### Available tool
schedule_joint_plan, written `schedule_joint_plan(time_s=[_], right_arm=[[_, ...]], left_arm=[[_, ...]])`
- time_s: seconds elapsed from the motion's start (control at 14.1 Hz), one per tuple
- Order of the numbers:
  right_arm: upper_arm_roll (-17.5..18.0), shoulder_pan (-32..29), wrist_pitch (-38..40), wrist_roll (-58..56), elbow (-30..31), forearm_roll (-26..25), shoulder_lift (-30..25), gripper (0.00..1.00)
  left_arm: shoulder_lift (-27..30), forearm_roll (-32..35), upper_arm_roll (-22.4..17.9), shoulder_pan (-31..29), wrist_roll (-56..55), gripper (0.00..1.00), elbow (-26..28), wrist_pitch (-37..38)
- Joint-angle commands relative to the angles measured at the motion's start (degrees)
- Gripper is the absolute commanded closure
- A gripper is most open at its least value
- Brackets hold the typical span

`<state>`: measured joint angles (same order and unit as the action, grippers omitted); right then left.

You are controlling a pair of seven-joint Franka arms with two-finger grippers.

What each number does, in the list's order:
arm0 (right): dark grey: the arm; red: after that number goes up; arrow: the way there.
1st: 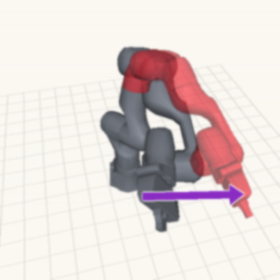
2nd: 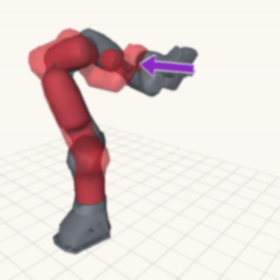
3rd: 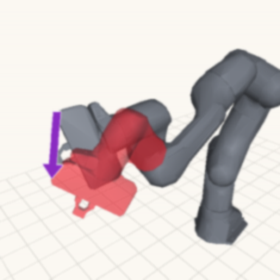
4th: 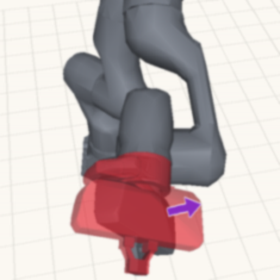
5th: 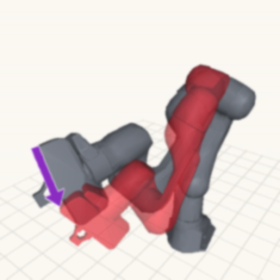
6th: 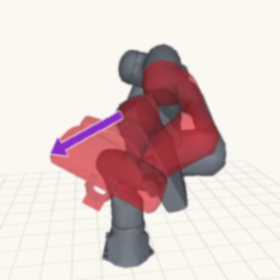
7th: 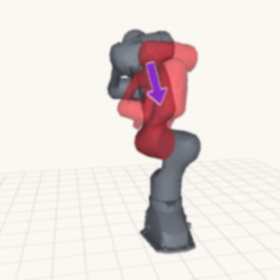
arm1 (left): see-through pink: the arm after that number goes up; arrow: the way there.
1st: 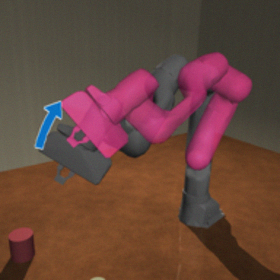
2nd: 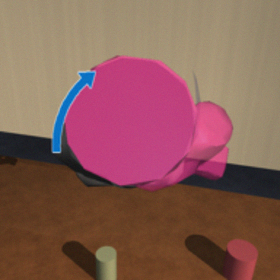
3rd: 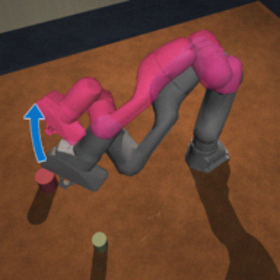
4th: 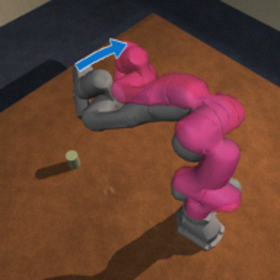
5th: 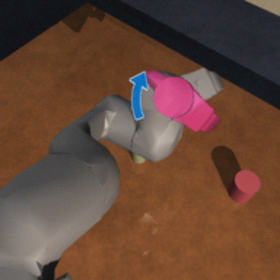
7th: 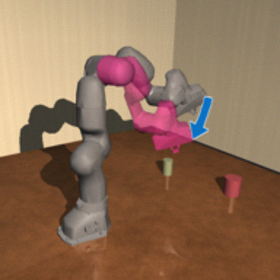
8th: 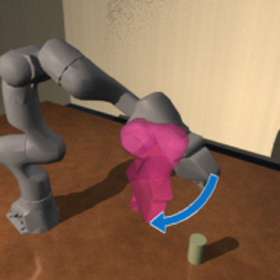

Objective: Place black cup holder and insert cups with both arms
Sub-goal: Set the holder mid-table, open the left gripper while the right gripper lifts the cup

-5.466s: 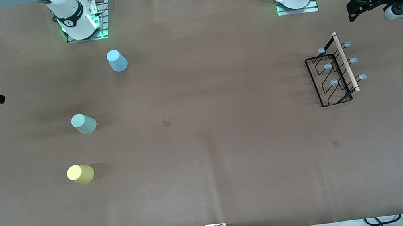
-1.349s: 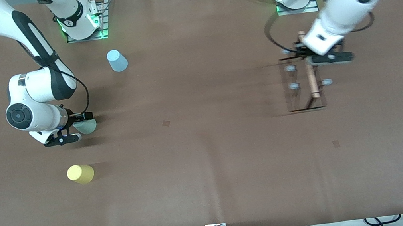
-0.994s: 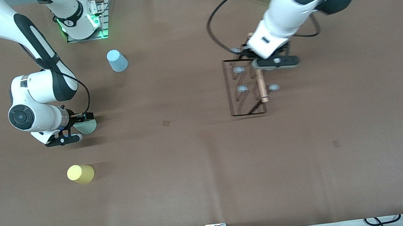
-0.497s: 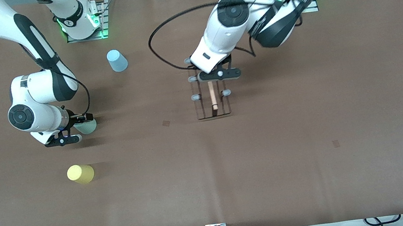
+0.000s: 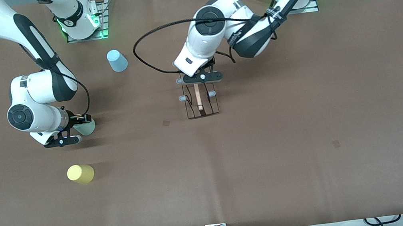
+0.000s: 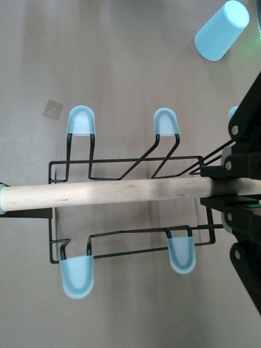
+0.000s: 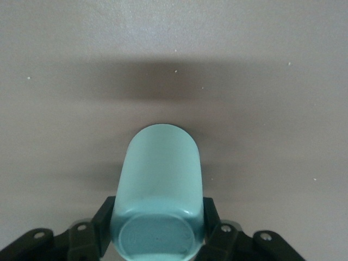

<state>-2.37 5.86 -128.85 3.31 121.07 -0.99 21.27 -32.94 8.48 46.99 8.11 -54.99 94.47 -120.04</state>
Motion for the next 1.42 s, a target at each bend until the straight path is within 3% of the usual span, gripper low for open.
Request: schedule_joint_plan(time_s=[0.0,0.21,0.35,0.5,0.71,0.85,1.06,1.14,1.35], right_arm=[[0.08,-0.06,3.14,-0.58,-2.84,0.38,-1.23,0.71],[0.26,0.55,15.78,-0.58,-12.83,0.38,-1.41,0.71],[1.13,0.73,21.69,-0.67,-18.3,0.46,-1.23,0.71],[3.06,0.9,23.98,0.2,-21.47,0.64,-1.32,0.71],[4.21,1.34,24.79,0.65,-23.33,4.76,-0.97,0.71],[4.13,3.62,24.7,0.56,-23.33,4.6,-0.97,0.71],[4.13,3.63,24.61,0.56,-23.33,4.6,-0.79,0.71],[4.13,3.72,24.7,0.65,-23.33,4.51,-0.79,0.71],[4.13,3.63,24.79,0.65,-23.33,4.6,-0.88,0.71]], left_arm=[[-0.02,1.36,-0.58,2.43,-1.52,0.99,-2.09,0.6],[-0.81,1.54,-0.67,3.05,-1.61,0.99,-1.92,-2.65],[-1.52,3.28,-3.46,6.72,-3.53,0.99,-2.0,-2.92],[-2.04,4.17,-4.62,8.15,-4.95,0.99,-2.01,-2.92],[-2.48,4.17,-4.62,8.15,-5.38,0.97,-2.01,-2.92],[-3.27,4.17,-4.62,8.06,-6.44,0.87,-2.01,-2.92],[-2.84,3.83,-4.54,7.54,-9.16,0.59,-2.01,-2.22],[-2.57,3.65,-4.27,6.75,-9.25,0.27,-2.01,-1.78],[1.89,3.65,-3.66,2.81,-8.03,0.24,-2.18,6.45]])
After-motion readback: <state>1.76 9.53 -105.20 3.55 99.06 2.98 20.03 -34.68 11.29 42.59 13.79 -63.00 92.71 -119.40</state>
